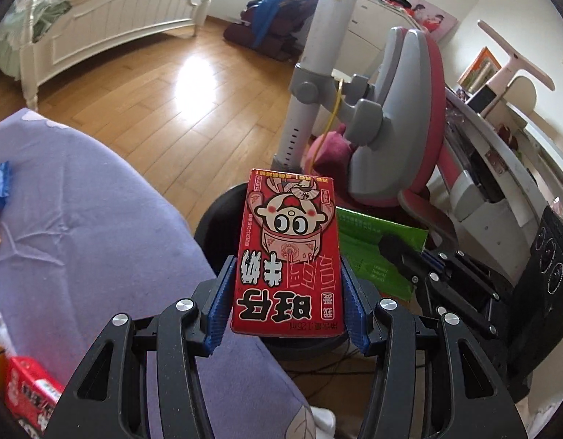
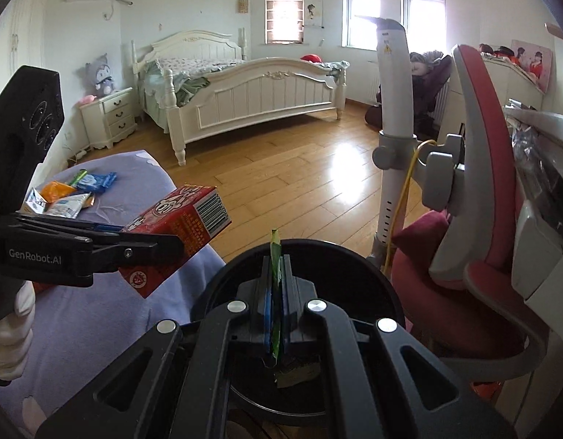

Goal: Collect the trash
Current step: 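Carry both items to the black bin and open both grippers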

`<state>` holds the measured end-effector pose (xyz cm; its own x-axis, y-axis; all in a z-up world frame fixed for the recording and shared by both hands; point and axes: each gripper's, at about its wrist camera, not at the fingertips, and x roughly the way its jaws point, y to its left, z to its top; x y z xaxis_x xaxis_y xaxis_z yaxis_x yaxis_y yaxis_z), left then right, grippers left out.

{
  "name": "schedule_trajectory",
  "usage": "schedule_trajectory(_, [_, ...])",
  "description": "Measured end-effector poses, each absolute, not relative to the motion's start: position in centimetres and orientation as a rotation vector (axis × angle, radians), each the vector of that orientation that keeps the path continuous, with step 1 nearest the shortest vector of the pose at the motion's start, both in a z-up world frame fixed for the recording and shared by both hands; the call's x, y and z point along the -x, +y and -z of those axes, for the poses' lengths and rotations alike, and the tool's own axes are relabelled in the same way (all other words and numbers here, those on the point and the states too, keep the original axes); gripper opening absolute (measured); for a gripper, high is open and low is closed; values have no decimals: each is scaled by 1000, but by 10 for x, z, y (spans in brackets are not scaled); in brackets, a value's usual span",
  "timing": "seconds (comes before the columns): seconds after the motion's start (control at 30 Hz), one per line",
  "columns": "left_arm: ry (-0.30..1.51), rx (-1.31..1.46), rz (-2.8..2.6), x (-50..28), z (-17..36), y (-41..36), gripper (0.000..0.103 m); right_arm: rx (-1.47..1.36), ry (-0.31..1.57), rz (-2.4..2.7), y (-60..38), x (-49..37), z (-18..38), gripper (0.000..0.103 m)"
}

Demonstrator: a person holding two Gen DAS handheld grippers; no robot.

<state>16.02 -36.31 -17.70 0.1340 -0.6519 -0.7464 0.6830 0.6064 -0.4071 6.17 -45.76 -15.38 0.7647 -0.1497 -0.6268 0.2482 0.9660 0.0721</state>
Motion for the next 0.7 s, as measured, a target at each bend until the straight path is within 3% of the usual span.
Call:
schedule_trajectory(0.63, [1108, -153, 963, -176, 207, -414, 54, -206, 773, 253, -489, -67, 205, 8])
schedule_trajectory(0.7, [1101, -166, 948, -176, 207, -413, 66, -201, 789, 259, -489, -66, 207, 8])
